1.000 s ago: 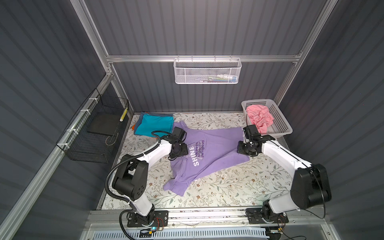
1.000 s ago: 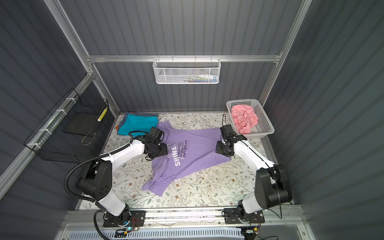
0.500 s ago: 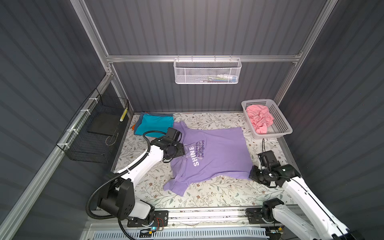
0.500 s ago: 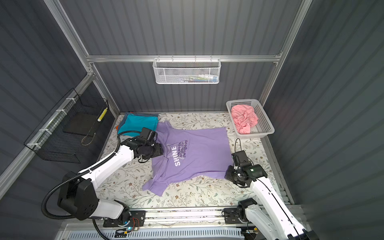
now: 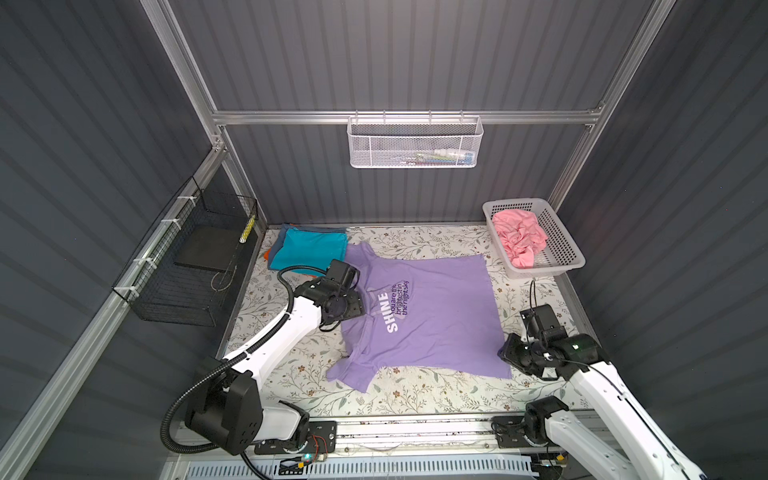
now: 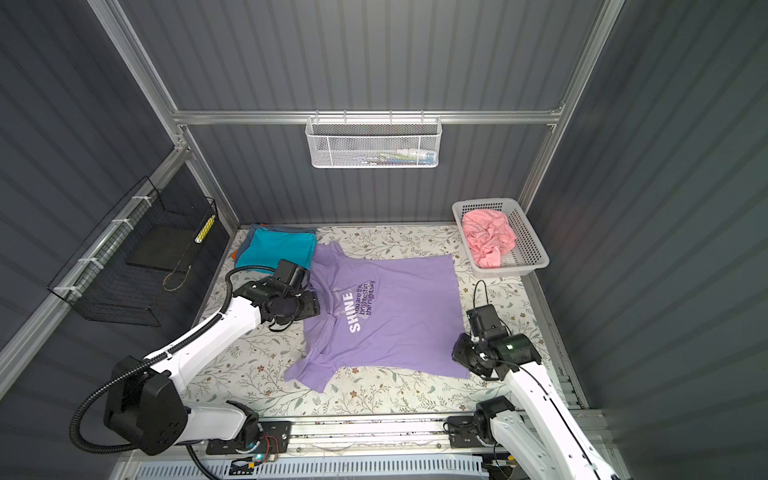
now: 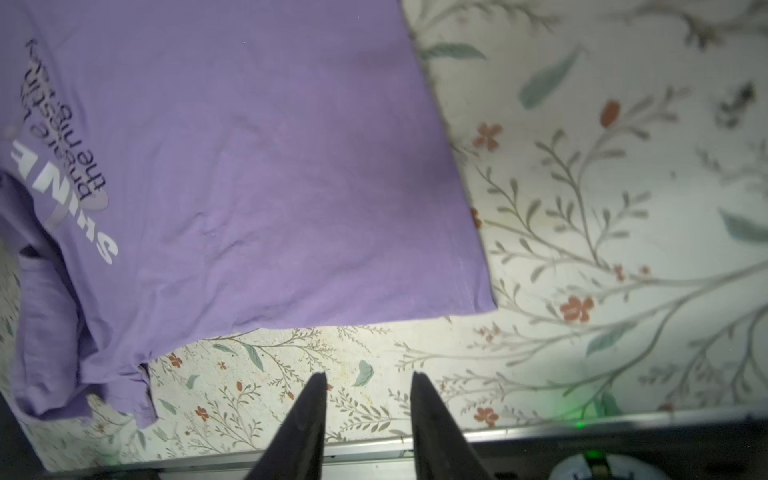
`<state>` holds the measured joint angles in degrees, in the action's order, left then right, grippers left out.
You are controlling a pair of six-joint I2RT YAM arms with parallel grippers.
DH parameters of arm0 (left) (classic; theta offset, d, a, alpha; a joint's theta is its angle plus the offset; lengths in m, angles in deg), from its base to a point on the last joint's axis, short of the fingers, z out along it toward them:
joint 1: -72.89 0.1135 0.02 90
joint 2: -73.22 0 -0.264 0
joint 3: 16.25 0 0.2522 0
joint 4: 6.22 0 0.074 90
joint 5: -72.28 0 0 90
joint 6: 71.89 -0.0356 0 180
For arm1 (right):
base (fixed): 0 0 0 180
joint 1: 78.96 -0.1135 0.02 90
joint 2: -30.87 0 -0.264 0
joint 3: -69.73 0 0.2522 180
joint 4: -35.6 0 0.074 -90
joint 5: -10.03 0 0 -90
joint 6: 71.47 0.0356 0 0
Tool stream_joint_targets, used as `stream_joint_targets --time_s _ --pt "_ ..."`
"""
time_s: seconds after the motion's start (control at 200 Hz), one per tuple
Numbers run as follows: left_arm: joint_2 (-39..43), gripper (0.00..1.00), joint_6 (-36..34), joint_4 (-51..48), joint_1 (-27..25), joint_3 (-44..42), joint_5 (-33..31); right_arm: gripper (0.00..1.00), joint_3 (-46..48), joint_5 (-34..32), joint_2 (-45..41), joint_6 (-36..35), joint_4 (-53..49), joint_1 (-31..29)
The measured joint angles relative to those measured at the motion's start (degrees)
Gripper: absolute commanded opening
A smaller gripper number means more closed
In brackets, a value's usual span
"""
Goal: Fold and stack the t-shirts
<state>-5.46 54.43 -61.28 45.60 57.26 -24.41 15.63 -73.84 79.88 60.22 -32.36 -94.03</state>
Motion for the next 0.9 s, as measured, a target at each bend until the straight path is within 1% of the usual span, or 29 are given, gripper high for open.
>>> stream_joint_targets --time_s 0.05,0.135,0.18,0.285,0.335,0.49,0.64,0.69,0.736,0.801,0.901 --pt "-0.7 0.74 0.3 0.4 0.0 -0.4 0.3 0.10 -1.2 -0.1 4.5 -1.7 2.5 -1.1" --pt "-2.8 0.73 0.9 1.6 0.0 -1.0 1.6 0.09 -2.8 -1.7 12.3 -3.8 6.7 -4.2" --pt "-4.2 0.73 1.3 2.4 0.0 -1.1 2.4 0.10 -3.8 -2.8 16.3 -4.8 8.7 -6.0" --pt "-7.0 0.68 2.3 4.7 0.0 -1.9 3.9 0.12 -6.5 -4.7 25.0 -6.5 13.3 -9.3" --pt "-7.8 0.65 2.6 5.6 0.0 -2.4 4.4 0.13 -7.7 -5.2 28.5 -7.0 15.5 -10.2" --pt "-10.1 0.62 3.8 8.0 -0.3 -4.7 5.3 0.15 -12.0 -6.5 39.2 -7.9 20.9 -11.6" --pt "-12.6 0.61 5.2 10.6 -1.4 -7.1 6.9 0.15 -15.3 -7.2 46.1 -8.7 24.0 -12.7" --pt "-12.7 0.55 6.0 11.3 -1.7 -8.2 7.2 0.15 -15.7 -7.5 47.6 -8.8 24.6 -13.0" --pt "-12.7 0.53 6.3 11.7 -2.0 -9.0 7.5 0.15 -15.8 -7.7 48.6 -8.9 25.0 -13.2" --pt "-12.4 0.53 6.9 12.0 -2.0 -9.2 7.7 0.15 -15.9 -7.9 49.5 -9.1 25.3 -13.4" --pt "-11.1 0.60 7.3 11.7 -2.0 -9.1 7.6 0.15 -16.0 -8.1 49.7 -9.2 25.7 -13.5"
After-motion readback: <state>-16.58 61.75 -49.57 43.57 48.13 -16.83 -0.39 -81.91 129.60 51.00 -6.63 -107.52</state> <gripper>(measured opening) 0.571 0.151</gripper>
